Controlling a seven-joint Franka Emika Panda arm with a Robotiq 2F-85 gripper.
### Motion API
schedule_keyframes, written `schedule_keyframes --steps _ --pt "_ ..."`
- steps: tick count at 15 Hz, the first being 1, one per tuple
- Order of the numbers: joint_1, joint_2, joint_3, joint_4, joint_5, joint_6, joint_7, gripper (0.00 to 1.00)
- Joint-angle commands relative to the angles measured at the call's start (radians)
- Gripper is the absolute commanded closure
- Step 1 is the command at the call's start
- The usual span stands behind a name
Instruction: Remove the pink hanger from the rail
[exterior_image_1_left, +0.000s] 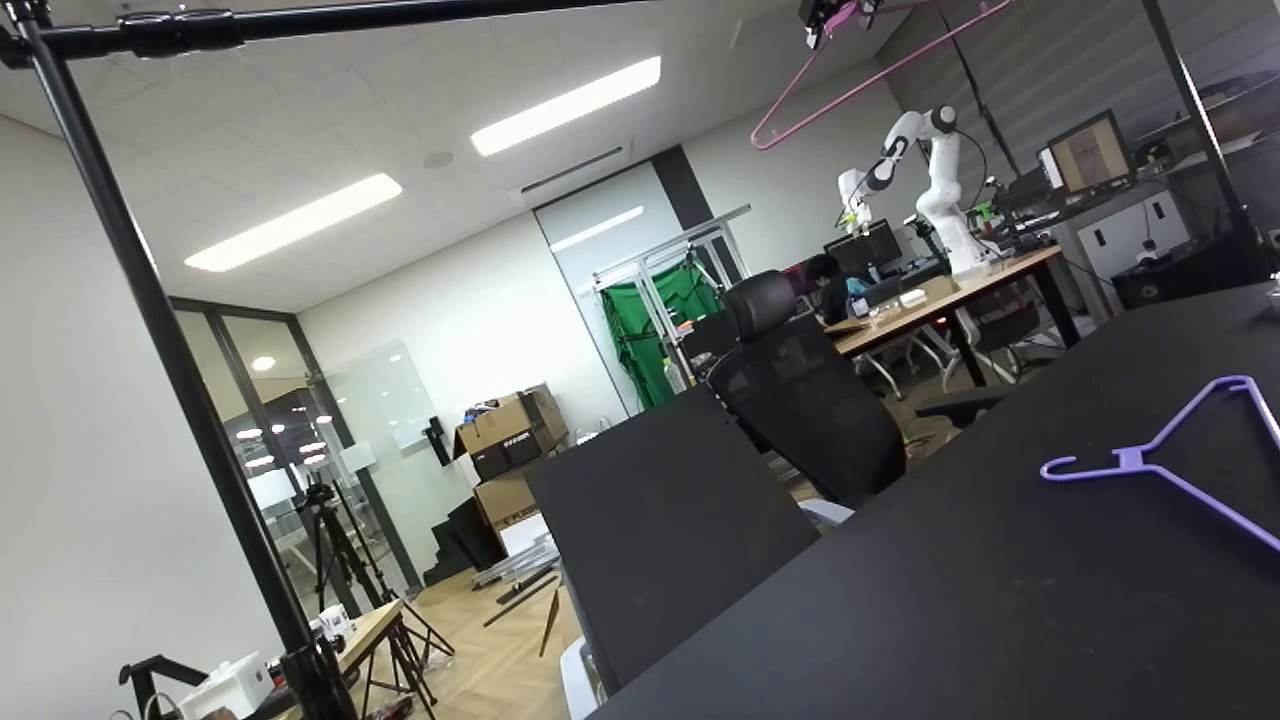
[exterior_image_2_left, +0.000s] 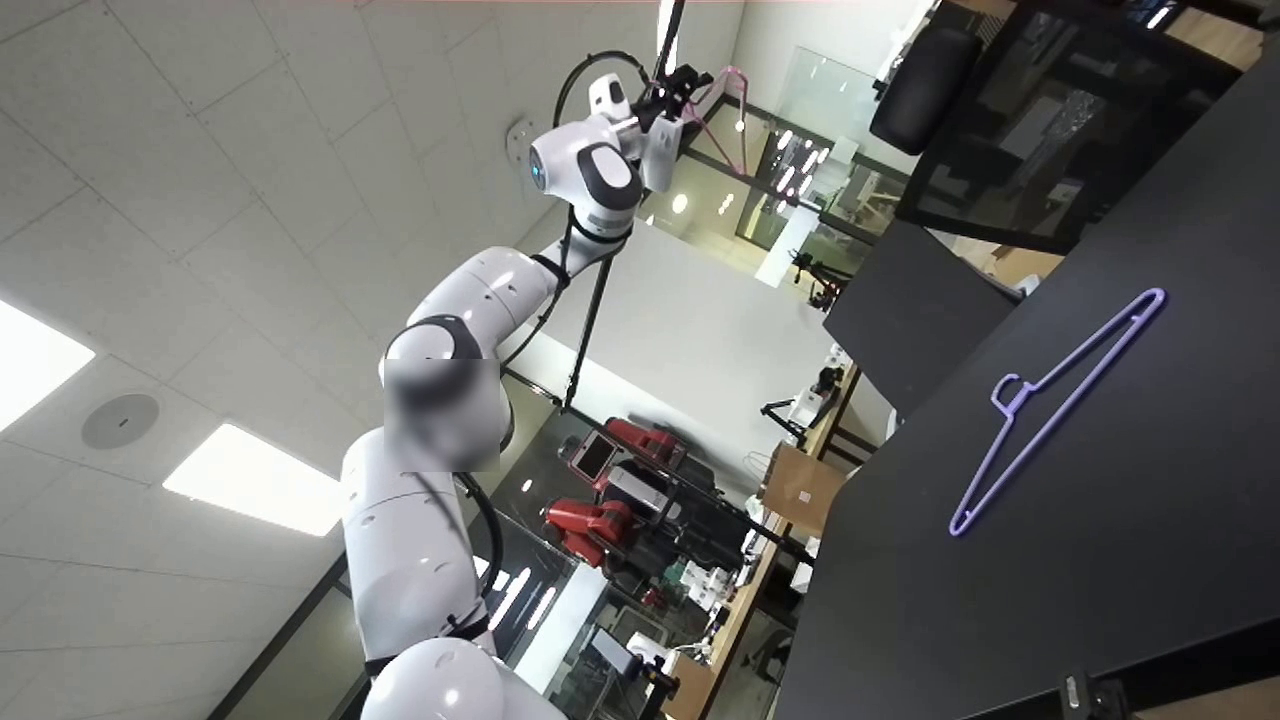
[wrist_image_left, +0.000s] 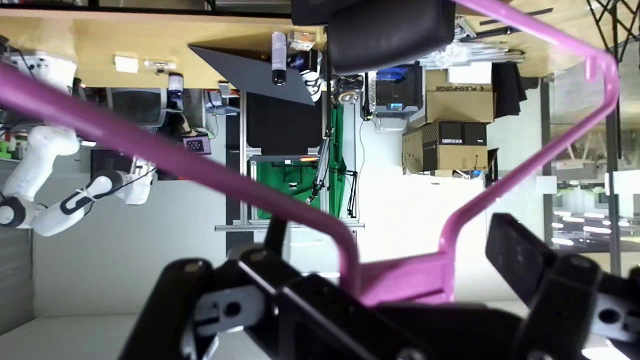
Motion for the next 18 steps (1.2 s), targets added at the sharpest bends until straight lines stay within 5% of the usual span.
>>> schedule_keyframes --steps 1,3,4,6,16,18 --pt "-0.075 0.075 0.11 0.174 -0.121 -0.051 0.119 0.0" --pt "-0.055 0.084 0.095 0.201 -0.096 -0.069 0.088 0.01" --pt "-0.058 0.081 0.105 0.205 -0.102 -0.081 0.085 0.25" --pt "-0.053 0.072 0.102 0.205 -0.103 -0.104 0.079 0.29" --pt "-0.041 0.003 0.089 0.174 -0.109 -0.339 0.096 0.99" --pt "-0.038 -0.012 0.084 0.168 -0.113 -0.364 0.097 1.0"
